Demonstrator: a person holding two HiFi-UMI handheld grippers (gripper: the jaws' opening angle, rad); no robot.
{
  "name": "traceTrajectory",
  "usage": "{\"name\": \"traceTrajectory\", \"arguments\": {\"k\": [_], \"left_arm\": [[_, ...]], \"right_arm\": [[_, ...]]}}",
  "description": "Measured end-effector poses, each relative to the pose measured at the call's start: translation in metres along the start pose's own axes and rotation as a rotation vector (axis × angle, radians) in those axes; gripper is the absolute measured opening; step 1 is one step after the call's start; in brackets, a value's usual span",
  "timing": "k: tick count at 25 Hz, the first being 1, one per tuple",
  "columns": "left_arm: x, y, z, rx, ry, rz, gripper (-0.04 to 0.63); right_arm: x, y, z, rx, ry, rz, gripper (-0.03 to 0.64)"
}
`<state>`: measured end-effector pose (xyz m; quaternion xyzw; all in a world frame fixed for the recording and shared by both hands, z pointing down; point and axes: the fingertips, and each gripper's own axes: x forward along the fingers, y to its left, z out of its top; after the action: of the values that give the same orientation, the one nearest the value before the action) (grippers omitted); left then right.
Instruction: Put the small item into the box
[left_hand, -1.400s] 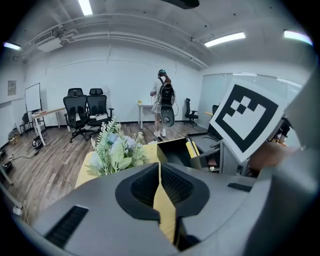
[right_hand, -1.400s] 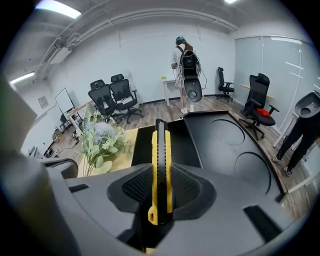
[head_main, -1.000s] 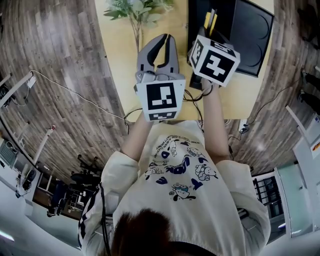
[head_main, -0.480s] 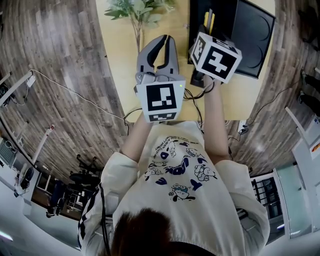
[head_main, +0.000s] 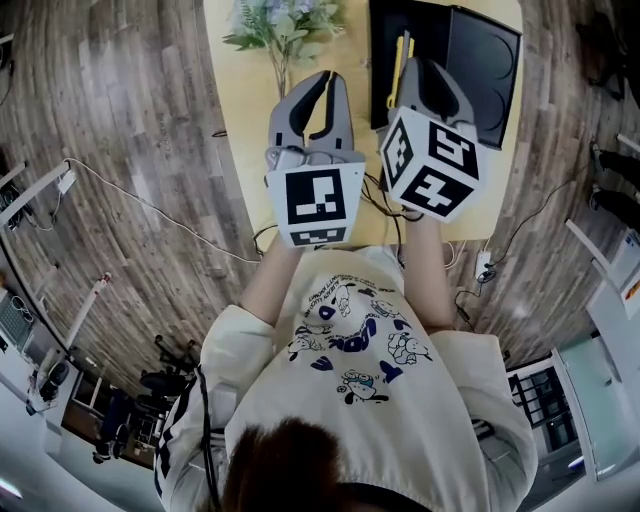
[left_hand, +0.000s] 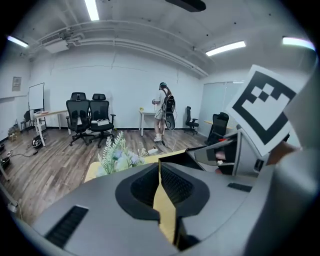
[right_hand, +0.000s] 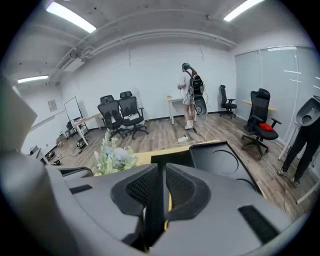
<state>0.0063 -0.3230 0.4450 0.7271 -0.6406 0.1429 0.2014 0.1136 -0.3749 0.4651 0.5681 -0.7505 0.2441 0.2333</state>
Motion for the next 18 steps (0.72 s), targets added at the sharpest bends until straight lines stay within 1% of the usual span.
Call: {"name": "traceTrajectory", "arguments": {"k": [3, 11, 18], "left_arm": [[-0.013, -0.004, 0.017, 0.011, -0.037, -0.016, 0.023], [-0.057, -0.015, 0.059, 0.046, -0.135, -0.065, 0.023], [-0.095, -0.016, 0.088, 0.083, -0.238, -0.084, 0.023]], "right_arm": [[-0.026, 0.009, 0.010, 0.006, -0.055, 0.015, 0.057], [-0.095, 0.027, 0.022, 0.005, -0.153, 0.029, 0.044], [-0.144, 0.045, 0.038, -0.007, -0.296, 0.023, 0.041]]}}
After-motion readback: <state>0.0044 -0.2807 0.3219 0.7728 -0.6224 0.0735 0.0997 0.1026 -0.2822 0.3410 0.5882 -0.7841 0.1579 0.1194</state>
